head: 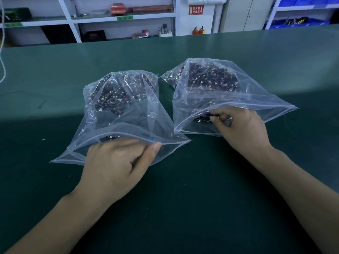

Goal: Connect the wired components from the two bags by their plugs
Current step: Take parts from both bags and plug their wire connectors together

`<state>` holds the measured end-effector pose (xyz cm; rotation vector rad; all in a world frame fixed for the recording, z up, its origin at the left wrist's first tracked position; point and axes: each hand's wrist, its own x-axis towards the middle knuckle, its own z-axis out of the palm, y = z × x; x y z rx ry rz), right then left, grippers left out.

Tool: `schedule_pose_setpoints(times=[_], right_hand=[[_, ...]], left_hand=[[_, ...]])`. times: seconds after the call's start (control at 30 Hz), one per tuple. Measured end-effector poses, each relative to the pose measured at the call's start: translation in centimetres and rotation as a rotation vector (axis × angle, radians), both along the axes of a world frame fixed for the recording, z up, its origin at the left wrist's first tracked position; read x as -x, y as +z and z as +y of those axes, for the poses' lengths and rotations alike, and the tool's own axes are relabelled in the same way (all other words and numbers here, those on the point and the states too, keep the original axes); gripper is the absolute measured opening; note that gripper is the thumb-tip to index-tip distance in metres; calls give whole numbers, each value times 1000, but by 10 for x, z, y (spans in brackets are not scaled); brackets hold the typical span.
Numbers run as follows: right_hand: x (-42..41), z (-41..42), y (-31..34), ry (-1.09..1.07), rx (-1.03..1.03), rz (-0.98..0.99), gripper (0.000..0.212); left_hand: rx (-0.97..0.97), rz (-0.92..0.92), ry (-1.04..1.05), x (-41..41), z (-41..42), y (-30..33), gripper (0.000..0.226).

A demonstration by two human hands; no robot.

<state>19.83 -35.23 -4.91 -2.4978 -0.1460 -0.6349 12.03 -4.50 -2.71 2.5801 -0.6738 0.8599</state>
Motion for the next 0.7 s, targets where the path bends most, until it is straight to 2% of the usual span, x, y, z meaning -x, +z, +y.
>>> schedule_pose_setpoints(times=[0.07, 0.17, 0.2, 0.3, 0.47, 0.53, 0.7], right_hand=[[2, 2, 1, -8, 11, 7, 7], [3, 7, 0, -15, 15, -6, 40], [3, 8, 0, -7, 12, -8, 43], [6, 11, 1, 48, -15, 24, 12], [9, 13, 3, 88, -45, 18, 14], [9, 13, 3, 88, -52, 15, 13], [10, 16, 2, 102, -56, 12, 13]], left_hand=[[-21, -26, 16, -1, 1, 2, 60], [-125, 64, 121, -3, 5, 0, 47], [-171, 112, 166, -4, 7, -1, 40], [-213, 260, 283, -9, 12, 1, 25], [-255, 594, 486, -19, 21, -1, 50], [-290, 617, 514, -20, 24, -3, 56], [-273, 637, 505, -24, 30, -5, 53]])
